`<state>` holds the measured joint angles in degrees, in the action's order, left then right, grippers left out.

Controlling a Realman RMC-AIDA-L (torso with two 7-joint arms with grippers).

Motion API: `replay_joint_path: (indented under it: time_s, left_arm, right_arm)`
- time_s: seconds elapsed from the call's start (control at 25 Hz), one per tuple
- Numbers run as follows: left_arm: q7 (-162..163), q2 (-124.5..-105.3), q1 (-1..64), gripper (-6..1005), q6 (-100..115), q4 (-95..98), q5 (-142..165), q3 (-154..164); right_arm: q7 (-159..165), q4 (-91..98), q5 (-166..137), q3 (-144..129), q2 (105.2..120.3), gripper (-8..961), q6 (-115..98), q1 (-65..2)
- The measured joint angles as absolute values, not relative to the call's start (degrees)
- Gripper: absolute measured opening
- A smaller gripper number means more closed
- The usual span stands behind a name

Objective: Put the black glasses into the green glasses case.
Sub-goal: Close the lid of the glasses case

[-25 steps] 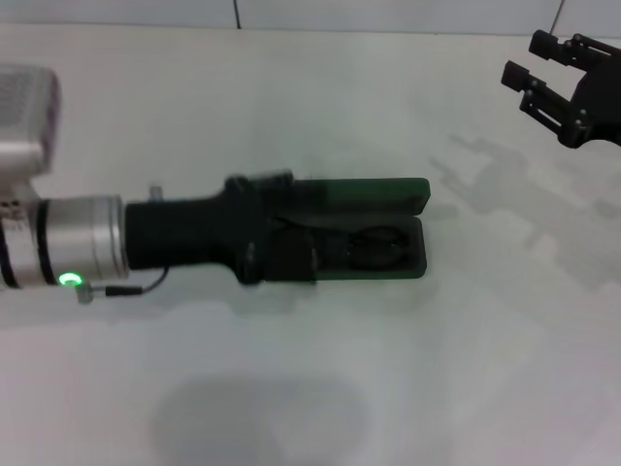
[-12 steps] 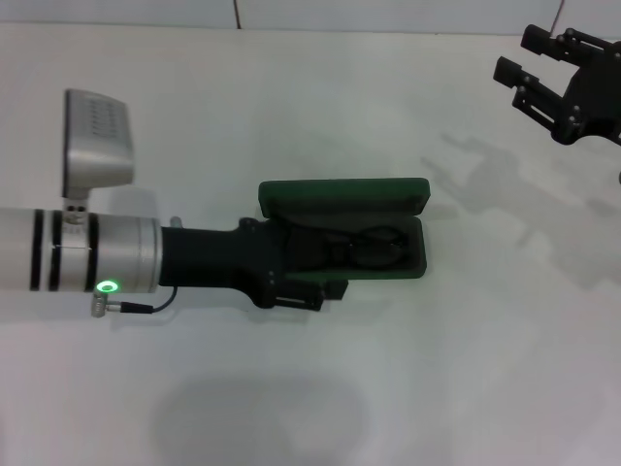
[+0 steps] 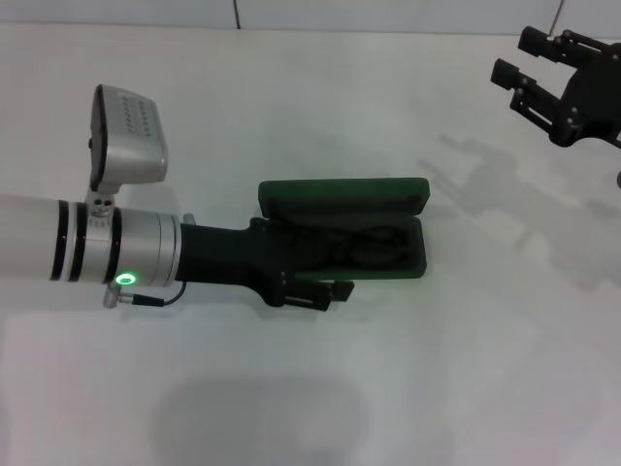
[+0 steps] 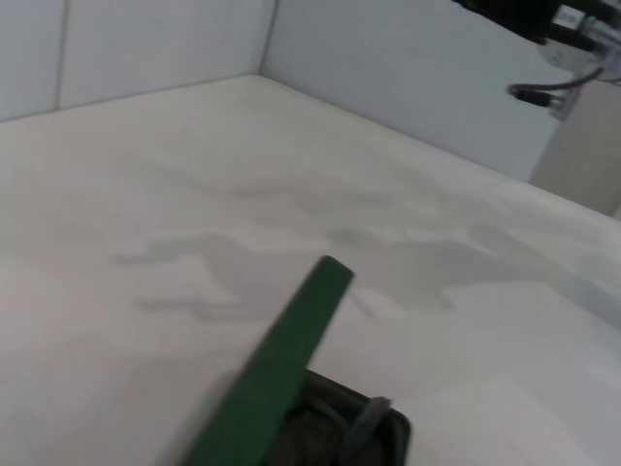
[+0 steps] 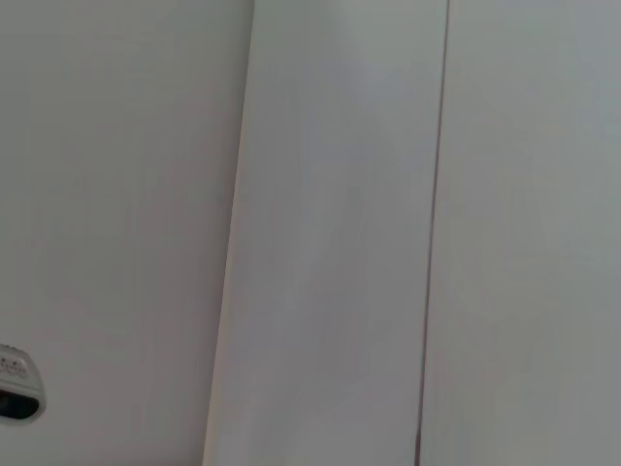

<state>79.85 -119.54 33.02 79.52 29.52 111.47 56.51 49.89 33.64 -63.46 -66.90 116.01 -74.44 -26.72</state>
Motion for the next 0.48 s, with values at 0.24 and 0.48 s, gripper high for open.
replay_joint_path:
  time_s: [0.24, 0.48]
  left_arm:
    - [80.1, -119.51, 33.0, 836, 79.5, 29.7, 111.2, 56.8]
    - [77.6, -119.29, 32.6, 836, 83.8, 30.0, 110.2, 56.6]
  right_arm:
    - [49.2, 33.4, -63.4, -66.9, 115.97, 480, -74.5, -26.7]
    - [48.8, 33.4, -63.4, -66.9, 115.92, 486, -74.6, -26.4]
